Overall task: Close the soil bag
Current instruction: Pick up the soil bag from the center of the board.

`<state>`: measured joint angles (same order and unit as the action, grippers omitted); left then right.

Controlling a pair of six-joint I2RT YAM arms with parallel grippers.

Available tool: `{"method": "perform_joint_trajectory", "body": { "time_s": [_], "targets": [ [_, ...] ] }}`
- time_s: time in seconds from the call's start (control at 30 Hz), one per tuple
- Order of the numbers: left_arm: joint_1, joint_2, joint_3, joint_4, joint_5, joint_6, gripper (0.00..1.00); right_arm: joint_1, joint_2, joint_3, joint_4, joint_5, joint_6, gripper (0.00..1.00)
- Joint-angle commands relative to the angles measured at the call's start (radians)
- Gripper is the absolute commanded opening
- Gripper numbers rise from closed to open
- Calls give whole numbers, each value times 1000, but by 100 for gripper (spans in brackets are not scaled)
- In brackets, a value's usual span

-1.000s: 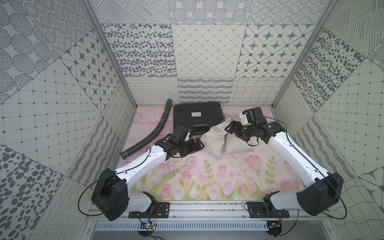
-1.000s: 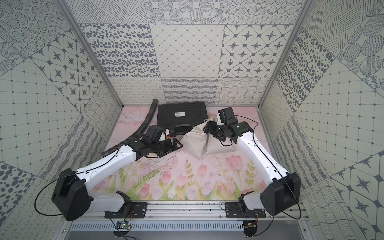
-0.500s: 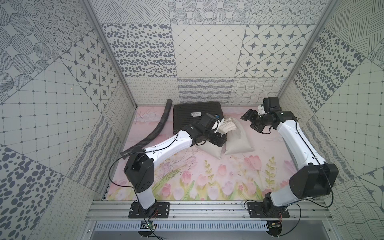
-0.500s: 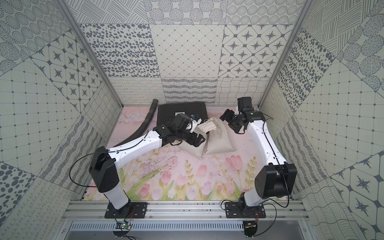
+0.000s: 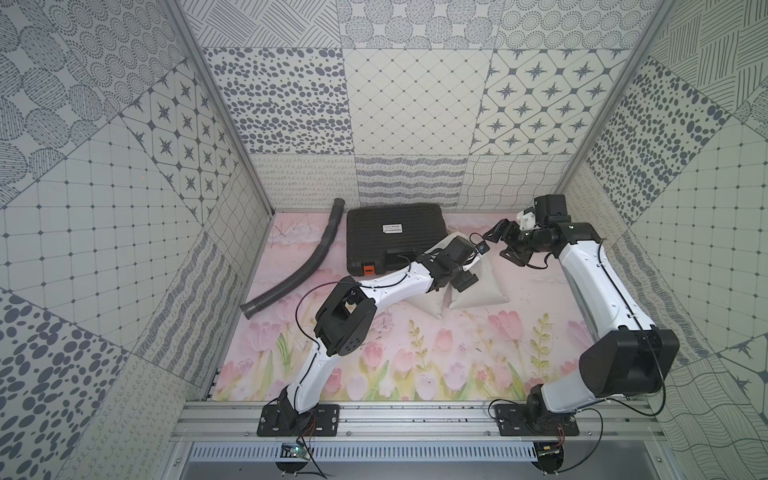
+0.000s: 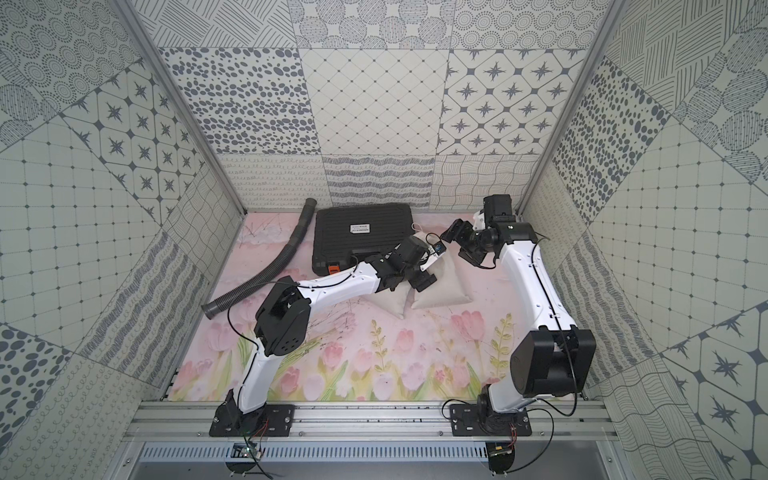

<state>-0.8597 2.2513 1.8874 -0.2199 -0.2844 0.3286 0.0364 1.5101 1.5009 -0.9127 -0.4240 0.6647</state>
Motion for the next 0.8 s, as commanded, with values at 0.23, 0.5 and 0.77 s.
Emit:
{"method": "perform_joint_trajectory", "body": {
  "time_s": [0.23, 0.5, 0.77],
  "targets": [
    [38, -60, -13, 159, -192, 34, 0, -18, -69, -66, 17, -52, -19, 81],
    [91, -534, -513, 198, 37, -219, 0, 60, -66, -89, 77, -77, 37, 82],
    [123, -889, -903, 181, 142, -376, 0, 257, -11, -101, 230, -38, 105, 83]
  ]
}}
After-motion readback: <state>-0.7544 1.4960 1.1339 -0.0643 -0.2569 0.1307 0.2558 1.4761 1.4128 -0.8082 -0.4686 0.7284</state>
